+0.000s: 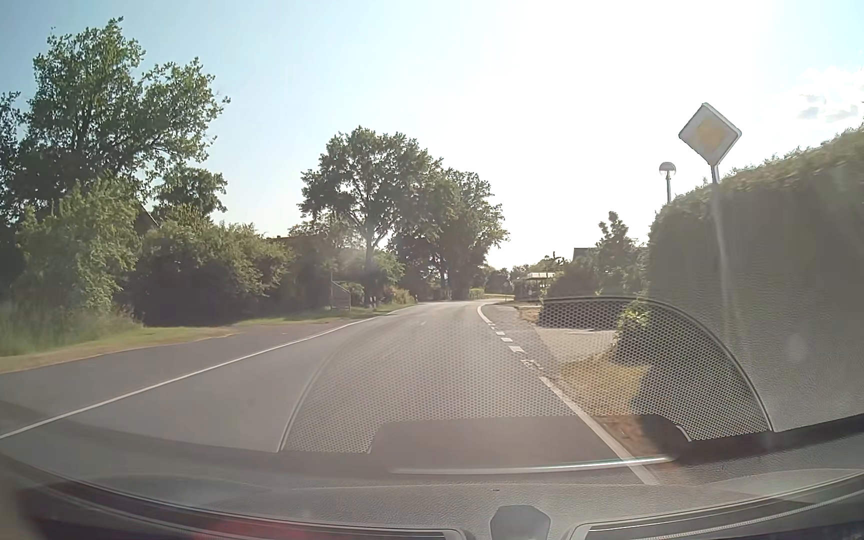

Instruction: Follow the waypoints while adhering to traffic rules and regulations

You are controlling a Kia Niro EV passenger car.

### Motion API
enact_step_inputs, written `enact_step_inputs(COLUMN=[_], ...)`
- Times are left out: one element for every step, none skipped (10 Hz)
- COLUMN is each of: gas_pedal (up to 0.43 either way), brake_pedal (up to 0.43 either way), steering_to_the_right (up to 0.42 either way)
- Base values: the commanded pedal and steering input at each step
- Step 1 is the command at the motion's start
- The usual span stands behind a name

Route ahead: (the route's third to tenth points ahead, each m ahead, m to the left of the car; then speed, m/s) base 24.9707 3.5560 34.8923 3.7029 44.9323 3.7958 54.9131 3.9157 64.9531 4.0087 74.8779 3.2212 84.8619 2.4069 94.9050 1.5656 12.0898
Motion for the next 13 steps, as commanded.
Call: enact_step_inputs(gas_pedal=[0.169,0.169,0.169,0.169,0.169,0.169,0.169,0.169,0.169,0.169,0.169,0.169,0.157], brake_pedal=[0.006,0.006,0.006,0.006,0.006,0.006,0.006,0.012,0.006,0.006,0.006,0.006,0.006], steering_to_the_right=[-0.007,-0.007,-0.006,-0.005,-0.004,-0.003,-0.003,-0.003,-0.001,0.001,0.003,0.004,0.002])
